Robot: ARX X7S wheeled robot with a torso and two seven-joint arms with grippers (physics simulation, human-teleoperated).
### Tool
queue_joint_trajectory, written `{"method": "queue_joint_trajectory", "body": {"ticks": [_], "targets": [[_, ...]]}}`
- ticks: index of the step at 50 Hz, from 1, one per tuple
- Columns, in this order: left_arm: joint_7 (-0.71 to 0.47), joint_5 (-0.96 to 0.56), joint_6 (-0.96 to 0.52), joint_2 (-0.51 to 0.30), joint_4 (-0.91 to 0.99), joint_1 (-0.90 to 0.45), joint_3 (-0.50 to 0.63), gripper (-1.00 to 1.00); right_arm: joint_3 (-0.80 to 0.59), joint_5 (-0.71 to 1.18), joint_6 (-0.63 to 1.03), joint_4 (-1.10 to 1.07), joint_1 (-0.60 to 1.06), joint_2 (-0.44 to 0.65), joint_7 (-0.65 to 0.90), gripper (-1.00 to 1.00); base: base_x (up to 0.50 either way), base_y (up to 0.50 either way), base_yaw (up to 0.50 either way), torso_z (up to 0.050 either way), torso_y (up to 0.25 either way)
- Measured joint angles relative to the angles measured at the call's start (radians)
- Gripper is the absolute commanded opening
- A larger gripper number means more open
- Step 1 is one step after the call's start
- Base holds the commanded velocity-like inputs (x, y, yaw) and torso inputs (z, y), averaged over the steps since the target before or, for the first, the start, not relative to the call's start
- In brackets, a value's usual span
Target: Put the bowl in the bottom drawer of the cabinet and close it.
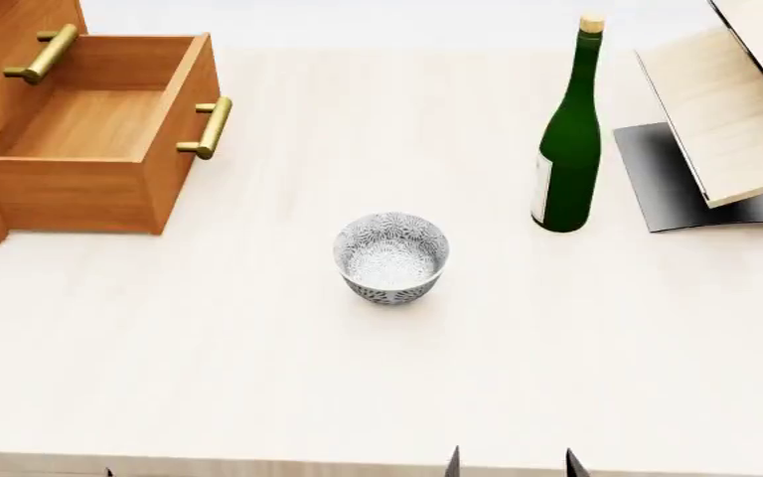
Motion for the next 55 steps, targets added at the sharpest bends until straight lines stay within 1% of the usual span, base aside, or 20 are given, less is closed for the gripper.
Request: {"method": "queue_joint_trajectory", "body": {"ticks": [6, 11, 21, 27, 34, 42, 55], "targets": [[-0.008, -0.017, 0.061, -0.016, 0.051, 0.109, -0.012, 1.00, -0.001, 0.026, 0.171, -0.158, 0.024, 0.023, 0.015, 1.00, 0.00, 0.00, 0.00, 0.000, 0.000], [-0.011, -0.030, 0.109, -0.024, 0.047, 0.162, -0.018, 1.00, 0.000, 0.051, 0.349, -0.325, 0.069, 0.044, 0.028, 1.00, 0.00, 0.00, 0.00, 0.000, 0.000], [-0.017, -0.039, 0.167, -0.038, 0.020, 0.209, -0.013, 1.00, 0.033, 0.121, 0.739, -0.634, 0.258, 0.069, 0.052, 1.00, 0.00, 0.00, 0.00, 0.000, 0.000], [-0.021, -0.036, 0.191, -0.045, 0.006, 0.221, -0.005, 1.00, 0.045, 0.150, 0.896, -0.729, 0.365, 0.078, 0.060, 1.00, 0.00, 0.00, 0.00, 0.000, 0.000], [-0.027, -0.031, 0.212, -0.052, -0.007, 0.227, 0.004, 1.00, 0.042, 0.166, 0.989, -0.778, 0.437, 0.085, 0.073, 1.00, 0.00, 0.00, 0.00, 0.000, 0.000], [-0.036, -0.021, 0.228, -0.060, -0.014, 0.232, 0.015, 1.00, 0.037, 0.170, 1.032, -0.801, 0.472, 0.094, 0.086, 1.00, 0.00, 0.15, 0.00, 0.000, 0.000], [-0.050, -0.013, 0.241, -0.073, -0.016, 0.239, 0.029, 1.00, 0.049, 0.188, 1.051, -0.815, 0.480, 0.080, 0.099, 1.00, 0.00, 0.50, 0.00, 0.000, 0.000]]}}
